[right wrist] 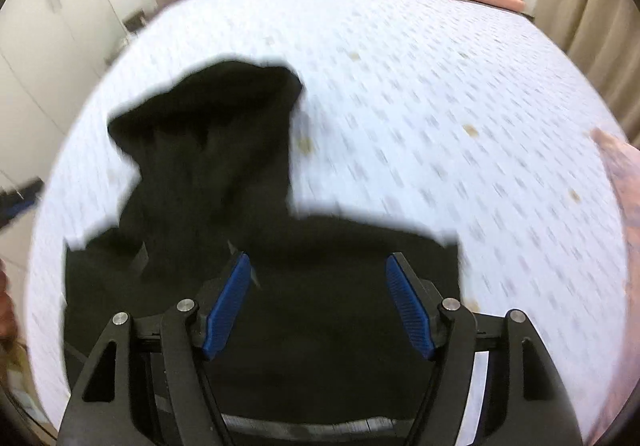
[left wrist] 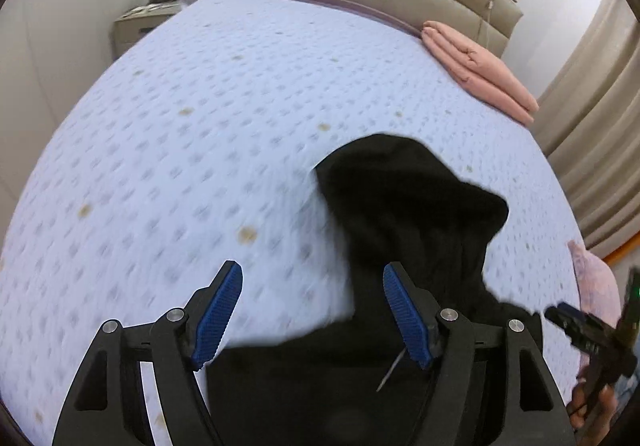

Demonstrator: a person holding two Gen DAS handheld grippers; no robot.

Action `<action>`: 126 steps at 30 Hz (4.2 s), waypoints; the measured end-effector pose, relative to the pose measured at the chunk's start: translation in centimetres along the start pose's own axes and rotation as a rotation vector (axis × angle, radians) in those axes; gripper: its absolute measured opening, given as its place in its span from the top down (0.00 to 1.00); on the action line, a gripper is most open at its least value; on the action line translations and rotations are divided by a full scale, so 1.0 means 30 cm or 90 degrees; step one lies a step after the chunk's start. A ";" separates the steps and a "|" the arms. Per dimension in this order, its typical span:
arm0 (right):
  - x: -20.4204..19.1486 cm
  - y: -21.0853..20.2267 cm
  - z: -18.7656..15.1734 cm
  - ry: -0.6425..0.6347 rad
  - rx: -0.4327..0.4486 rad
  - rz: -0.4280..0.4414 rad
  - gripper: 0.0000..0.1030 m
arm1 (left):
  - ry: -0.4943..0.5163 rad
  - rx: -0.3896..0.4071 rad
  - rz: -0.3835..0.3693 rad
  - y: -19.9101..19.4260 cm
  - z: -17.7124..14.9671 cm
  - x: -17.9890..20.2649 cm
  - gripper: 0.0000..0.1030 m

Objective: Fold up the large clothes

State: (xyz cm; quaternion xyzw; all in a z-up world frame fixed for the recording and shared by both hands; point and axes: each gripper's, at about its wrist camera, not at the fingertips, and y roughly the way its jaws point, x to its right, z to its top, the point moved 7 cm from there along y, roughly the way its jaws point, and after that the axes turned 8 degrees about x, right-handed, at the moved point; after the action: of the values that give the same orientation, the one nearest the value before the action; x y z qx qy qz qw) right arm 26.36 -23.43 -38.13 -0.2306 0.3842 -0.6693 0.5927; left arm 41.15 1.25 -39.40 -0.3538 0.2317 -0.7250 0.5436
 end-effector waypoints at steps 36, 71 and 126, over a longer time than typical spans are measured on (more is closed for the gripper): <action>0.072 0.537 0.125 0.101 -0.106 0.105 0.76 | -0.206 -0.104 -0.187 0.389 -0.129 -0.176 0.85; -0.204 0.460 0.295 -0.103 -0.053 0.176 0.49 | 0.036 0.008 -0.130 0.235 0.109 -0.017 0.47; -0.253 -0.268 -0.242 -0.387 0.099 0.005 0.84 | 0.341 -0.003 -0.042 -0.488 -0.525 0.263 0.84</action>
State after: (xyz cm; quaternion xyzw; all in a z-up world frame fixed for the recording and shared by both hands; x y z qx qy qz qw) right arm 17.32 -14.29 -35.02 -0.3727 0.1384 -0.5946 0.6989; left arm 18.71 -2.61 -36.90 -0.1580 0.3572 -0.8095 0.4384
